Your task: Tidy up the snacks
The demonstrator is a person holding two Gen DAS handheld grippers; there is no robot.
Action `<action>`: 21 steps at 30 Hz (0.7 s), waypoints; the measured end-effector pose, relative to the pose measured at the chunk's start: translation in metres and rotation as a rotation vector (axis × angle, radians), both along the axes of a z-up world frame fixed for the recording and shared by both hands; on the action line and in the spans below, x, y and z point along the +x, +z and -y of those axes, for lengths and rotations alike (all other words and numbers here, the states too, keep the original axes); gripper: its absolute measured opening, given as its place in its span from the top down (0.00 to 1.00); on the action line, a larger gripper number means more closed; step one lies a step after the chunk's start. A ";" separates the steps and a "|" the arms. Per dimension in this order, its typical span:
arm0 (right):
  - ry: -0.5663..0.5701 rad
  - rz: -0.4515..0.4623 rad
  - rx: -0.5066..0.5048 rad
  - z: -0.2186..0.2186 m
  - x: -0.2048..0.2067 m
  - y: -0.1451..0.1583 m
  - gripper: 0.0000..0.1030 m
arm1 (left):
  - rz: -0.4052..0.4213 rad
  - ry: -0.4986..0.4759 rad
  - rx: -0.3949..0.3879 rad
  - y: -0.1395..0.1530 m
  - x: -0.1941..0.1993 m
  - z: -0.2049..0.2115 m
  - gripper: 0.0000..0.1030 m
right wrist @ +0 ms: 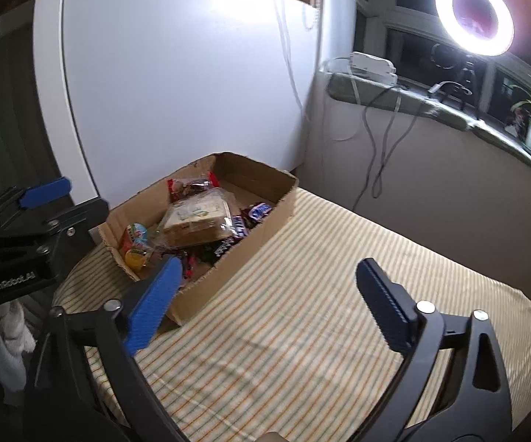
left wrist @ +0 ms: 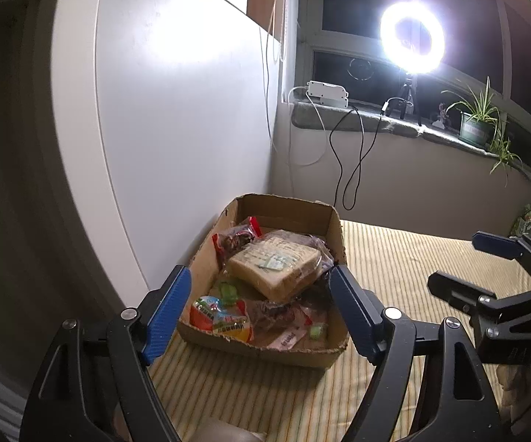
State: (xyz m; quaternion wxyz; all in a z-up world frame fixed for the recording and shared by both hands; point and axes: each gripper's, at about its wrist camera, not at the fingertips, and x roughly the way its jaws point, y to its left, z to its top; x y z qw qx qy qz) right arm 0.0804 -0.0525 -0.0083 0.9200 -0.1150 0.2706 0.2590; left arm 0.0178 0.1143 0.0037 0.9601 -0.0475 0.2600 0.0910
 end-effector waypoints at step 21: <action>-0.051 0.016 0.016 0.020 -0.006 -0.005 0.01 | -0.010 0.027 0.018 -0.002 -0.010 0.015 0.21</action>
